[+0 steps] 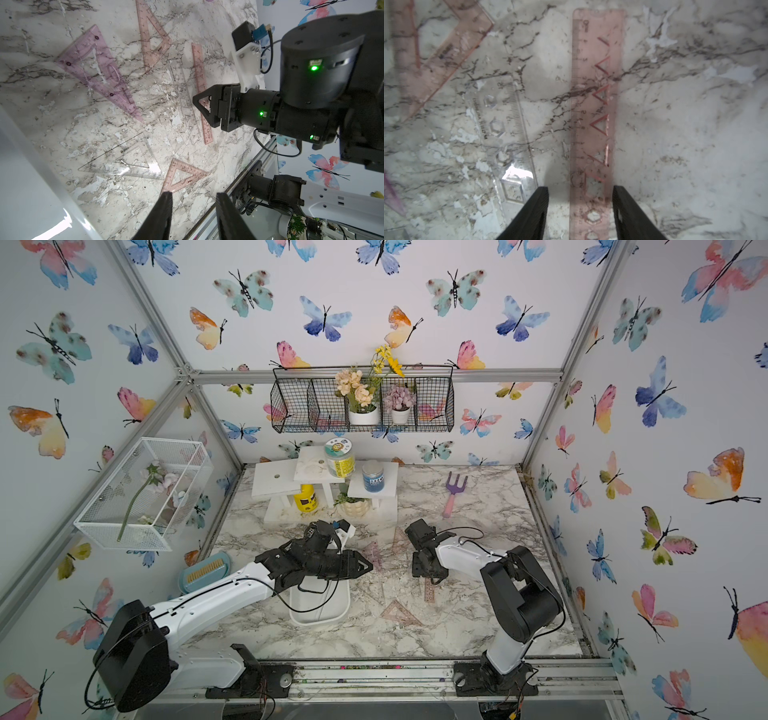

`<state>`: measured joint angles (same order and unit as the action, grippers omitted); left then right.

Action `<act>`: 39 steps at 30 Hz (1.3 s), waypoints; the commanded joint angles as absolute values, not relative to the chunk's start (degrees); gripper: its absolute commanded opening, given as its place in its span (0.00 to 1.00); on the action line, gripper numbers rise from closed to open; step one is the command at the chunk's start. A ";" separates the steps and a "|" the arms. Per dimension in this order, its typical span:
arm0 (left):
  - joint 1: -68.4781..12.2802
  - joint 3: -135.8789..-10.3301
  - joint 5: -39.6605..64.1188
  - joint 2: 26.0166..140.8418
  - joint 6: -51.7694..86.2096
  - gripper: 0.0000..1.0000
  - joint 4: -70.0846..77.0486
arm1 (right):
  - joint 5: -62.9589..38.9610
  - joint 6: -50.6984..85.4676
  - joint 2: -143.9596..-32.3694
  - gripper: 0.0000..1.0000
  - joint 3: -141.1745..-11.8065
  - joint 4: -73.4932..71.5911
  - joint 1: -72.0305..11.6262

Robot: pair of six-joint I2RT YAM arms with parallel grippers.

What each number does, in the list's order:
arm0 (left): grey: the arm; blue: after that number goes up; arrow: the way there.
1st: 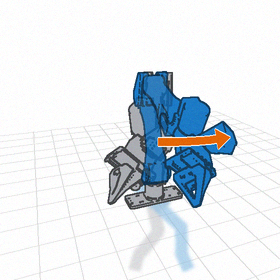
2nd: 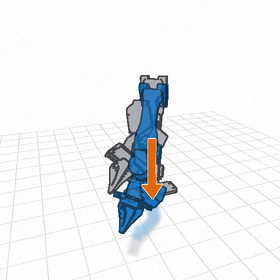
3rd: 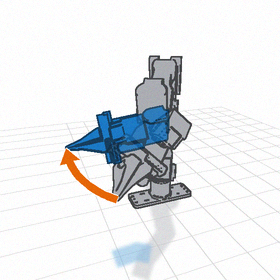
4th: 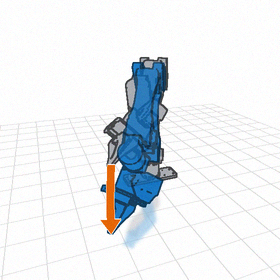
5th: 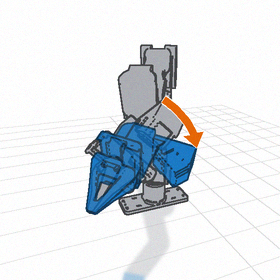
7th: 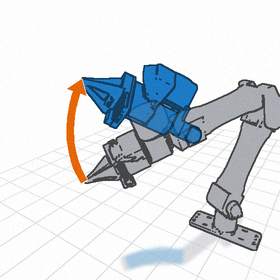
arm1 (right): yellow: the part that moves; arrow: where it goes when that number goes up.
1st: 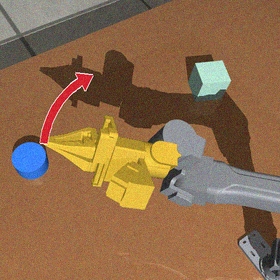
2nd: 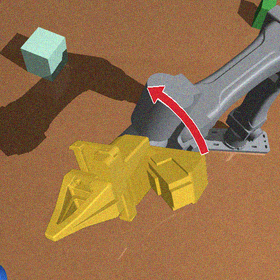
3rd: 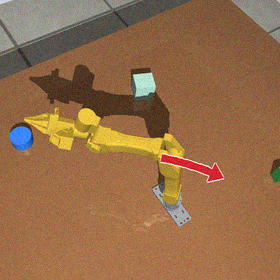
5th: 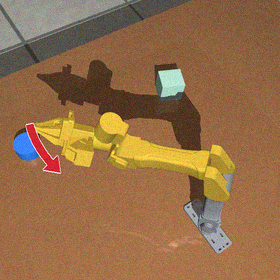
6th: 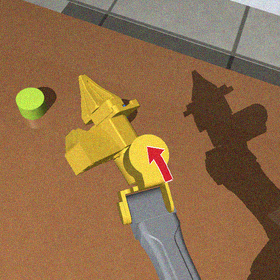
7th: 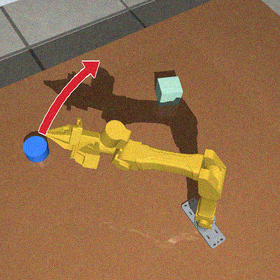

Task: Put the scattered rulers into the storage box
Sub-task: Pick up the ruler from the center of the board.

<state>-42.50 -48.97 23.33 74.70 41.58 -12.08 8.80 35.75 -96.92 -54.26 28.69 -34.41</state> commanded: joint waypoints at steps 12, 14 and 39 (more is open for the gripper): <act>-42.78 -48.60 25.13 73.15 41.42 0.40 -11.69 | 7.53 35.60 -98.75 0.54 -55.82 28.64 -34.10; -42.81 -48.47 25.02 73.04 41.50 0.40 -11.77 | 7.78 35.51 -98.57 0.53 -55.92 28.98 -34.10; -42.86 -48.20 24.85 72.69 41.73 0.40 -11.51 | 9.32 34.63 -97.10 0.53 -57.34 32.22 -34.10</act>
